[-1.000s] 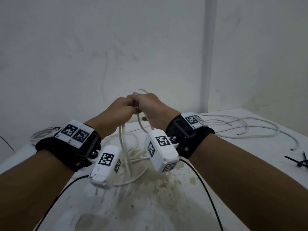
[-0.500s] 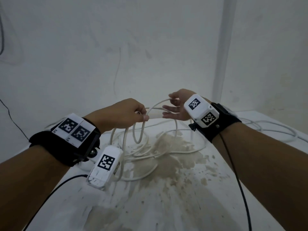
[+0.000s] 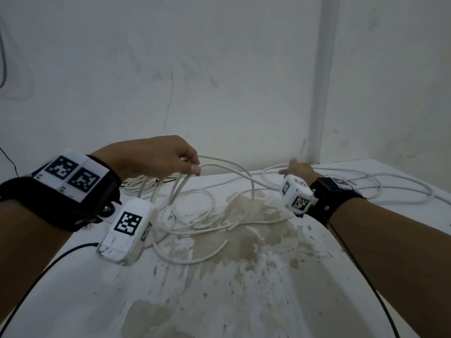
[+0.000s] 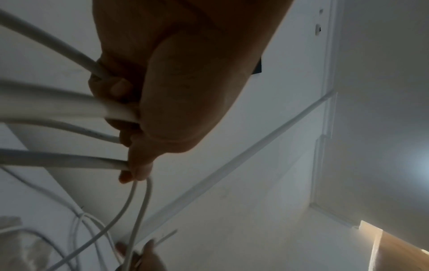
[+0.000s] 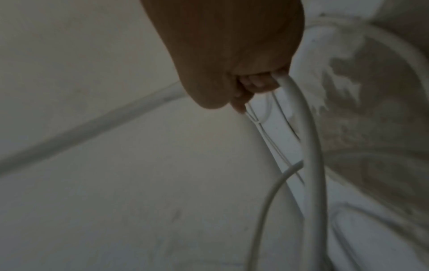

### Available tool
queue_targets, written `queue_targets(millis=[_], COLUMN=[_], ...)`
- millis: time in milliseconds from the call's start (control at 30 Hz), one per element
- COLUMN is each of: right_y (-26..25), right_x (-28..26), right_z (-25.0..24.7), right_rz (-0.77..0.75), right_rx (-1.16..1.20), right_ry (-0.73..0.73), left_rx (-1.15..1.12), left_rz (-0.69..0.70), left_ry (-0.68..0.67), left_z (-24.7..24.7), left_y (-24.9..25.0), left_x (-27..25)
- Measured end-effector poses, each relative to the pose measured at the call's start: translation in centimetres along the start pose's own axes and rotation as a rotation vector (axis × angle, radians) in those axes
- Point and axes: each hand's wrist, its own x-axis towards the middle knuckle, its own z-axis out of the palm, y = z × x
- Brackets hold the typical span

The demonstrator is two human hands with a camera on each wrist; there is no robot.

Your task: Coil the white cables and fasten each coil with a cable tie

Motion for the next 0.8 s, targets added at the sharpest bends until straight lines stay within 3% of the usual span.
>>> queue_targets(millis=[67,167,300,367,467,600,733,800], right_y=[-1.2,-2.6,-3.0,-3.0,-3.2,-3.2,-3.8,-4.6], right_x=[-0.3,-1.0,-0.3,0.2,0.7,0.7,0.5,0.3], right_z=[0.2,0.2,-0.9,-1.7,-3.3,-4.8,-4.2,-2.9], right_rz=[0.023,-0.014,-0.063,-0.046,-0.005,0.027,0.028,0.02], right_rx=[0.117,0.025,0.045,0.056,0.026,-0.015,-0.042,-0.044], right_ry=[-0.016,-0.106,-0.093,-0.099,-0.083,-0.052,-0.051,-0.09], left_rx=[-0.027,-0.075,-0.259,-0.418,-0.652,-0.549,-0.347,-0.252], left_rz=[0.032,0.092,0.164,0.135,-0.121,-0.533,-0.665,-0.694], left_ry=[0.014,0.143,0.237,0.317,0.401,0.202,0.123,0.015], left_z=[-0.1,-0.7,-2.0,-3.0,-3.0,1.5,5.1,5.6], left_y=[0.0,0.0,-0.9,-1.9,-4.9,-11.0,-14.6,-14.7], left_x=[0.4,1.3,2.7,4.3,7.4,8.8,7.9,7.0])
